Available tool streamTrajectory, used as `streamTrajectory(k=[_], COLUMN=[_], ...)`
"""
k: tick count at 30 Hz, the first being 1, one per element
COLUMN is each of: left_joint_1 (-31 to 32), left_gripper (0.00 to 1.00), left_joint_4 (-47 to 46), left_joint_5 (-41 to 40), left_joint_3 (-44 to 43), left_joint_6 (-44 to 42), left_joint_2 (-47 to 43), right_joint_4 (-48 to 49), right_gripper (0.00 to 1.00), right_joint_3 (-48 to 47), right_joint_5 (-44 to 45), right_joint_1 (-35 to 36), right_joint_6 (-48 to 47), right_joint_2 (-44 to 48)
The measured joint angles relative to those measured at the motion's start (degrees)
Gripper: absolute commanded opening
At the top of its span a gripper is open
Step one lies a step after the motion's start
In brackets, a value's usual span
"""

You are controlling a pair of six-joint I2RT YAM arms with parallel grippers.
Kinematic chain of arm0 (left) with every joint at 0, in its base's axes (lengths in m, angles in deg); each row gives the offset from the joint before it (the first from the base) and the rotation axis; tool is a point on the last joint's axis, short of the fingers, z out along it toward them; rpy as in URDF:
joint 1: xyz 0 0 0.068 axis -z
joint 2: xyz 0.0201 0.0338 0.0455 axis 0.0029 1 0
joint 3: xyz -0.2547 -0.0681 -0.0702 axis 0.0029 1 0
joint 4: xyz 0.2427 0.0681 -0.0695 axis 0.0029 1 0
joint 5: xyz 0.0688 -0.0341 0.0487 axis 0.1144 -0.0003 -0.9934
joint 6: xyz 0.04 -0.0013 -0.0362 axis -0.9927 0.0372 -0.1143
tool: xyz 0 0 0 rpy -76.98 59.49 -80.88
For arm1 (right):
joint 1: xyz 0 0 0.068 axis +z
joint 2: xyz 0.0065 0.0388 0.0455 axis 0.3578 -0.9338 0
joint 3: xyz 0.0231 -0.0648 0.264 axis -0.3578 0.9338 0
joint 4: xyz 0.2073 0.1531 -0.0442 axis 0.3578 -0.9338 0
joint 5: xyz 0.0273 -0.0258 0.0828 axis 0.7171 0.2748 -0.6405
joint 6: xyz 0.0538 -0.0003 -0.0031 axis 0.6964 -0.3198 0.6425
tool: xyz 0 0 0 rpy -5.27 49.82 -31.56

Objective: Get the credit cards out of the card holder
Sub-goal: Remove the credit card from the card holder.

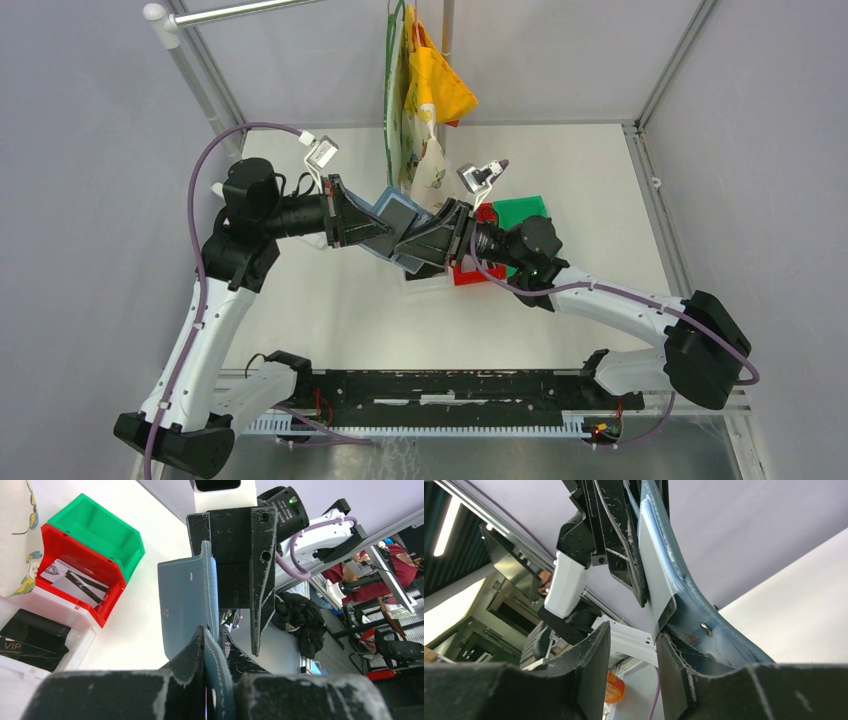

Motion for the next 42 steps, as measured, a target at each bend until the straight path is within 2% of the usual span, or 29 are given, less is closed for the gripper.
streamTrajectory(k=[5,13,24,30,31,32,34,35,36,39,42], left_joint_1=[0.02,0.11,0.11,0.11,0.11,0.11,0.11,0.09,0.09,0.04,0.04], left_gripper=[0.18,0.21,0.18,0.07,0.05,0.02,0.02,0.02,0.02,0.02,0.02], left_joint_4=[-0.37,-1.90,-3.02,-2.97,-2.97,-2.95,-2.86,-2.82,-2.82,-2.73,-2.73], left_joint_5=[1.14,4.52,6.91,7.19,7.21,7.30,7.43,7.50,7.50,7.37,7.37], left_joint_3=[0.07,0.31,0.31,0.31,0.31,0.31,0.31,0.31,0.31,0.31,0.31], left_joint_6=[1.09,4.11,5.88,6.27,6.32,6.34,6.34,6.34,6.34,6.34,6.34], left_joint_2=[-0.26,-0.22,0.33,0.33,0.33,0.33,0.33,0.33,0.33,0.33,0.33], right_joint_4=[5.44,13.35,14.58,13.62,13.51,13.40,13.27,13.22,13.22,13.31,13.27], right_gripper=[0.26,0.00,0.00,0.00,0.01,0.08,0.33,0.42,0.45,0.45,0.35], right_joint_3=[1.70,5.33,8.15,9.25,9.25,9.25,9.22,9.18,9.11,8.31,6.95], right_joint_5=[0.68,3.67,5.14,5.81,5.90,6.01,6.05,6.03,6.03,5.97,5.97], right_joint_1=[0.13,0.37,0.68,1.14,1.18,1.40,1.66,1.86,1.97,2.51,2.78], right_joint_6=[2.75,5.35,3.34,1.33,1.18,0.98,0.81,0.63,0.63,0.07,-0.02], right_joint_2=[-0.70,-1.18,1.11,2.69,2.69,2.69,2.69,2.67,2.64,2.56,1.86])
